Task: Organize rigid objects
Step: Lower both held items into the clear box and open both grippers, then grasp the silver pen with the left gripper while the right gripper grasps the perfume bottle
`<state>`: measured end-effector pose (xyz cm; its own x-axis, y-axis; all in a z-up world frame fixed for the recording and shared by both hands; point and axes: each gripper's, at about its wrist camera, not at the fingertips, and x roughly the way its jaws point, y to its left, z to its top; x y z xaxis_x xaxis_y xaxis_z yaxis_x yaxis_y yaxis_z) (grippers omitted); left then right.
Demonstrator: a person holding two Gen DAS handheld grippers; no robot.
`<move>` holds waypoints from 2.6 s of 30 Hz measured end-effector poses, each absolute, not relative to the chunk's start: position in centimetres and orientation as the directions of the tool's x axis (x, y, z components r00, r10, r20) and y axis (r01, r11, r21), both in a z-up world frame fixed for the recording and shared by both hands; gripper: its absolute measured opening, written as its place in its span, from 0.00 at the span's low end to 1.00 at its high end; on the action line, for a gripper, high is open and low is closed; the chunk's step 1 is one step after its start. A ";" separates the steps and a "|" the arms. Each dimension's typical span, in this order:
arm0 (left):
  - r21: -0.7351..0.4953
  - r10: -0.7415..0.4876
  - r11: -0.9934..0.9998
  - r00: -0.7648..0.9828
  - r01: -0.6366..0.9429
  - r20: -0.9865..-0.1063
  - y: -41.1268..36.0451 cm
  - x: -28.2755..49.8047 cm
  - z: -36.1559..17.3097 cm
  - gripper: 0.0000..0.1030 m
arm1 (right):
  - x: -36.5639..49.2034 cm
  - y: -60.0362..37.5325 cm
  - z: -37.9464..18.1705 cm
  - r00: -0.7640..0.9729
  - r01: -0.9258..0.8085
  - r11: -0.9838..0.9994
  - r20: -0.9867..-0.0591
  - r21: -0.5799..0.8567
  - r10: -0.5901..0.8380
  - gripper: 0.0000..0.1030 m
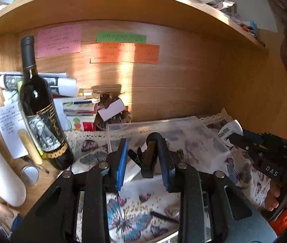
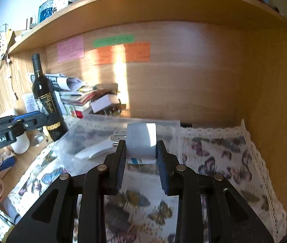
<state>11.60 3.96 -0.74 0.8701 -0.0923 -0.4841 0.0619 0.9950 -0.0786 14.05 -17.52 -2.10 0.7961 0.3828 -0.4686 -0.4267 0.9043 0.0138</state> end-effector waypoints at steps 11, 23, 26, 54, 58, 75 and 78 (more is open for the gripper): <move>-0.086 -0.117 0.993 0.773 0.080 -0.624 2.7 18.1 -5.0 0.29 | 18.4 -15.7 -4.3 0.764 -0.423 0.906 -0.536 0.004 0.359 0.26; -0.063 -0.100 0.995 0.682 0.079 -0.725 1.5 21.8 -8.8 0.27 | 21.7 -15.0 -7.9 0.693 -0.415 0.909 -0.636 0.032 0.339 0.26; -0.065 -0.098 0.995 0.672 0.074 -0.734 1.4 22.1 -9.2 0.28 | 21.7 -15.0 -7.9 0.695 -0.412 0.911 -0.640 0.019 0.328 0.26; 0.003 -0.034 0.999 0.836 0.043 -0.547 2.3 11.5 -2.5 0.87 | 13.8 -16.4 -2.9 0.748 -0.493 0.870 -0.517 -0.011 0.417 0.52; 0.003 -0.035 0.999 0.820 0.044 -0.572 2.7 10.1 -3.9 0.88 | 12.6 -16.5 -3.9 0.731 -0.504 0.864 -0.539 -0.012 0.419 0.52; -0.069 -0.147 0.987 0.652 0.145 -0.744 1.0 8.1 -12.5 0.73 | 13.7 -16.1 -12.3 0.544 -0.543 0.839 -0.751 0.025 0.374 0.54; -0.083 -0.173 0.982 0.628 0.170 -0.759 0.5 7.9 -12.9 0.67 | 13.6 -16.2 -12.3 0.521 -0.562 0.826 -0.756 0.046 0.397 0.42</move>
